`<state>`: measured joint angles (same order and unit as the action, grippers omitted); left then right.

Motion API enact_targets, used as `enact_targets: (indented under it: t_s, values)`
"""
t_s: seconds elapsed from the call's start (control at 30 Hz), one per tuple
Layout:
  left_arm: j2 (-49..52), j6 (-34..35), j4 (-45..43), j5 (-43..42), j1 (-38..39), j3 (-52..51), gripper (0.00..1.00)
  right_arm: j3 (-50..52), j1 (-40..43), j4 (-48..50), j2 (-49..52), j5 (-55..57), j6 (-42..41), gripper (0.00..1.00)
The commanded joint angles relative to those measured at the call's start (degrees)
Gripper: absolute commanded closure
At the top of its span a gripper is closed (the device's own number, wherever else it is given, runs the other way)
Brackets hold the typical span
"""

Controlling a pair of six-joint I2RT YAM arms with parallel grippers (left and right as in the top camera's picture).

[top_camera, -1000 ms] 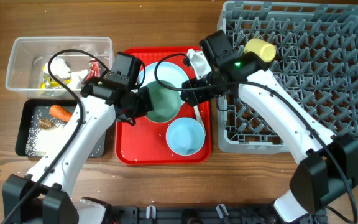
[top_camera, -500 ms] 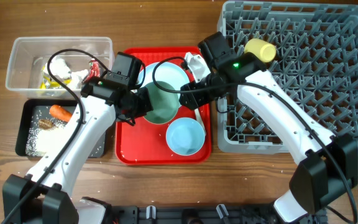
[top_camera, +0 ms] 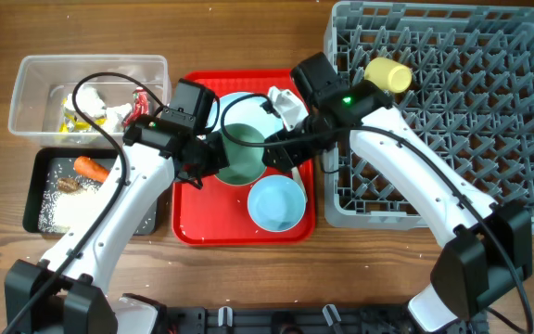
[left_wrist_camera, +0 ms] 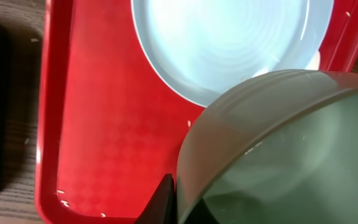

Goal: Sort waste into correct bins and load items into the dishwasher rack
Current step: 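Lift the bowl and pass it to the right gripper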

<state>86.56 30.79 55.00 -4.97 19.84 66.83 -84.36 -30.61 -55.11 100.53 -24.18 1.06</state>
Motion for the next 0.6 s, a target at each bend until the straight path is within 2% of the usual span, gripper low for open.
enact_targets:
  t_s: [0.0,0.27,0.4,0.5,0.53,0.57]
  values:
    - [-0.4,0.6,-0.2,-4.3,0.2,0.9,0.96,-0.6,-0.4,4.0,-1.3,0.7,-3.5,0.37]
    - [-0.4,0.6,-1.3,-7.8,0.2,0.9,0.96,-0.3,-0.3,7.1,1.6,4.0,-5.7,0.37]
    - [-0.4,0.6,-2.5,-9.6,0.2,0.9,0.96,-0.3,-0.3,7.6,2.1,3.6,-5.7,0.49]
    - [-0.4,0.6,-2.6,-9.9,0.2,0.9,0.96,-0.3,-0.3,7.6,2.3,3.6,-5.6,0.53]
    - [-0.4,0.6,-2.8,-10.1,0.2,0.9,0.96,-0.3,-0.3,7.7,2.3,3.6,-5.6,0.5]
    - [-0.4,0.6,-3.0,-10.3,0.2,0.9,0.96,-0.3,-0.3,7.7,2.4,3.6,-5.6,0.36]
